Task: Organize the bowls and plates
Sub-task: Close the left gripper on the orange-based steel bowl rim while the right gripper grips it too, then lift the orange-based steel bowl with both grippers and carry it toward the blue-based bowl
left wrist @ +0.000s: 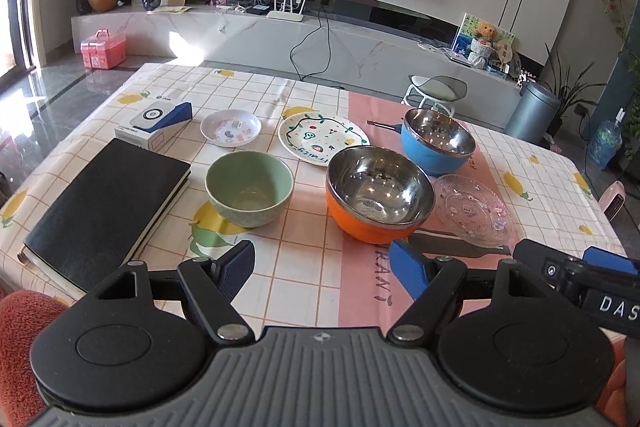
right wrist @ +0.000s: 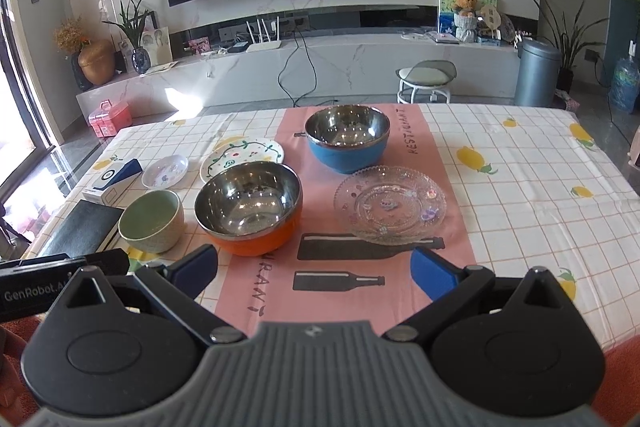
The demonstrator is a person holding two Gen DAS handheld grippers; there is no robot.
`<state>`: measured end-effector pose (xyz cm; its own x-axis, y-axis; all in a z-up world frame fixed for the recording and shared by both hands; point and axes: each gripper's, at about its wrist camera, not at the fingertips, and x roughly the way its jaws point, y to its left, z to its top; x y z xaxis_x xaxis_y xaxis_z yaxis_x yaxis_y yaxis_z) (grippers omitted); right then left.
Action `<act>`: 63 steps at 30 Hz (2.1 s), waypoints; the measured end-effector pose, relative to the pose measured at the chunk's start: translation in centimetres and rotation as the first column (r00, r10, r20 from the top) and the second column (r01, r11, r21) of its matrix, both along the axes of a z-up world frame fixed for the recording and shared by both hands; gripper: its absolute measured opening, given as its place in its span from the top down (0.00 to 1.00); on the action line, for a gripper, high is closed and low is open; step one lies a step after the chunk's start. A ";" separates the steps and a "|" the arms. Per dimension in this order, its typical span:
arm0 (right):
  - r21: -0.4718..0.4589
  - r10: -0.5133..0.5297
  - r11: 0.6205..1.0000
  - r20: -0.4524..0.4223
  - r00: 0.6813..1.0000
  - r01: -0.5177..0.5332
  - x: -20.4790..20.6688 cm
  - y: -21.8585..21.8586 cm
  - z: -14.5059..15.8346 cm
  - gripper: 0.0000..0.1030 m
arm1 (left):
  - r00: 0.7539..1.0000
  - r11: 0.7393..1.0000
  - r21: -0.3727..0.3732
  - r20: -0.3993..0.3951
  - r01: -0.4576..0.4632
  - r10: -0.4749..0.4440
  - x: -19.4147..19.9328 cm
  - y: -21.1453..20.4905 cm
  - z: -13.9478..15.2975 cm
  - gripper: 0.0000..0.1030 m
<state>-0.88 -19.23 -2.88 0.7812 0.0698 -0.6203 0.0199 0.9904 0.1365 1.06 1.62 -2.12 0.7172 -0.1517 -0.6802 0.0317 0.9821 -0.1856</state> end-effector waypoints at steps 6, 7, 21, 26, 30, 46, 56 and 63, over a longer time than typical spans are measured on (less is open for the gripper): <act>0.012 0.017 1.000 0.089 0.996 -0.018 0.8 -0.3 -0.7 0.02 | 1.000 0.999 -0.035 0.024 0.015 -0.015 1.1 0.4 0.2 0.25; 0.023 0.014 1.000 0.087 0.996 -0.017 1.2 -0.4 -0.8 0.02 | 0.999 0.999 -0.034 0.030 0.020 -0.019 1.4 0.3 0.1 0.25; 0.116 0.012 0.993 -0.008 1.000 -0.011 8.2 -1.2 -3.1 0.08 | 1.000 0.993 -0.116 -0.002 0.014 -0.014 7.0 -0.1 -2.1 0.33; 0.134 0.017 0.991 -0.048 0.999 -0.011 10.5 -1.1 -4.6 0.23 | 0.999 0.986 -0.167 -0.036 -0.003 -0.003 8.7 -0.4 -3.6 0.33; 0.142 0.033 0.990 -0.070 0.997 -0.023 12.2 -0.5 -5.8 0.33 | 0.998 0.974 -0.226 -0.067 -0.029 0.014 10.3 -0.1 -4.9 0.33; 0.209 0.010 0.978 -0.164 0.986 0.025 15.5 0.3 -8.8 0.70 | 0.990 0.970 -0.224 -0.123 -0.097 0.071 13.1 -0.5 -7.8 0.76; 0.221 0.008 0.975 -0.178 0.984 0.032 15.6 0.5 -9.0 0.83 | 0.989 0.973 -0.199 -0.121 -0.113 0.089 13.0 -0.4 -7.4 0.89; 0.237 0.025 0.971 -0.167 0.986 0.015 14.5 0.5 -7.7 0.84 | 0.990 0.973 -0.198 -0.101 -0.119 0.101 11.3 0.1 -5.8 0.89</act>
<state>13.65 -18.75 -10.60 0.6670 0.2341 -0.7074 0.0576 0.9303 0.3622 12.34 1.72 -7.93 0.6749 -0.2167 -0.7053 -0.1003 0.9201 -0.3787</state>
